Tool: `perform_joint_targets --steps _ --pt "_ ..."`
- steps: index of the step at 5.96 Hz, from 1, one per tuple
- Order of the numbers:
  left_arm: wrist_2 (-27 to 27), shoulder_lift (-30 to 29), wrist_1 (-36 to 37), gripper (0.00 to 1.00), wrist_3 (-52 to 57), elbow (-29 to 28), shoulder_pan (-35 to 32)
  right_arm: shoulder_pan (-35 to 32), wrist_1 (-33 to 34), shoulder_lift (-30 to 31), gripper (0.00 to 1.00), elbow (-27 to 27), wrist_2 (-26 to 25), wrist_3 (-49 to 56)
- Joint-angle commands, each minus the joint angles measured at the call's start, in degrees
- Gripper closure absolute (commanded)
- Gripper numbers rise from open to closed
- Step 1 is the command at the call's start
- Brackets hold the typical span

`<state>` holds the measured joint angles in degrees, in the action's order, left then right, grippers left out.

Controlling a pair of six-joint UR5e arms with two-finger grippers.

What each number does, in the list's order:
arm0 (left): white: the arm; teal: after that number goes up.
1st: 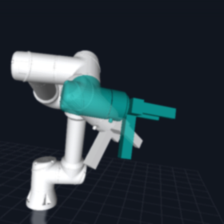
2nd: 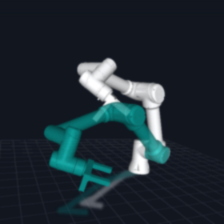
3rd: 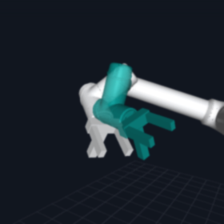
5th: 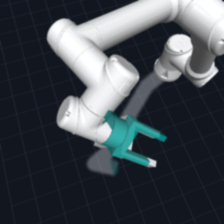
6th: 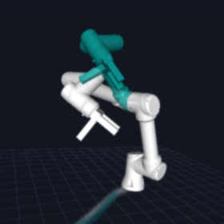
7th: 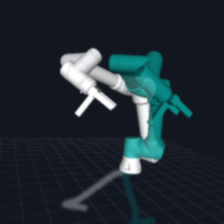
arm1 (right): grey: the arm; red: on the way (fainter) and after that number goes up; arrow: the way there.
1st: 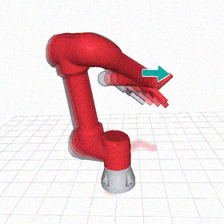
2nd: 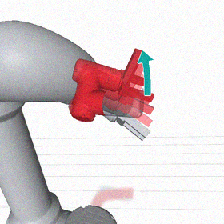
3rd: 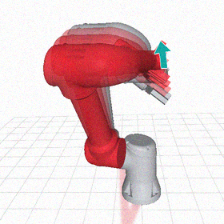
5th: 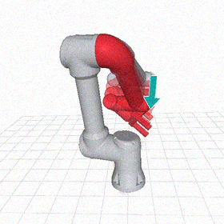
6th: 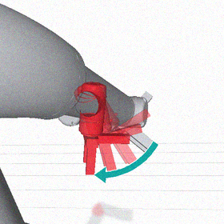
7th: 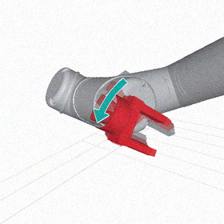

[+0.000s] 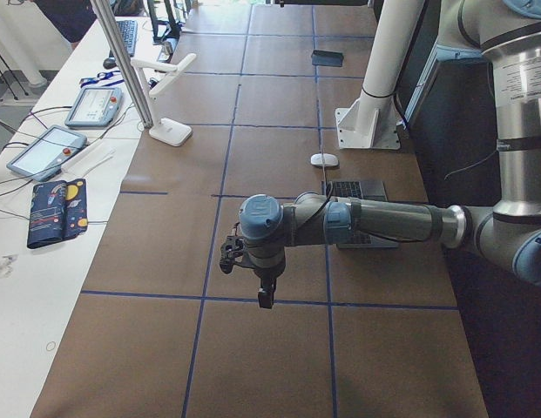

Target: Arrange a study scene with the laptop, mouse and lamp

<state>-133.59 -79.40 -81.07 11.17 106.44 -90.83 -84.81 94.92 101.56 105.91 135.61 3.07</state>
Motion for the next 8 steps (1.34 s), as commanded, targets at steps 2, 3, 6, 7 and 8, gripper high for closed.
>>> perform_joint_targets --steps 2,3,6,7,8 --pt "-0.26 -6.28 -11.80 0.00 0.51 -0.79 1.08 0.00 0.00 -0.05 0.00 0.09 -0.09 -0.08" --pt "-2.35 -6.21 -16.87 0.00 0.52 0.25 3.27 0.00 0.00 -0.05 0.00 0.26 -0.09 -0.08" --pt "-9.30 -5.76 -32.15 0.00 -1.59 1.39 9.66 0.00 0.00 -0.05 0.00 0.27 0.00 -0.17" --pt "-11.06 -5.68 -36.74 0.00 -2.98 3.66 15.45 0.00 0.00 -0.05 0.00 0.27 0.00 -0.08" --pt "-13.60 -5.51 -37.40 0.00 -3.87 6.64 18.38 0.00 0.00 -0.05 0.00 0.18 -0.09 -0.08"
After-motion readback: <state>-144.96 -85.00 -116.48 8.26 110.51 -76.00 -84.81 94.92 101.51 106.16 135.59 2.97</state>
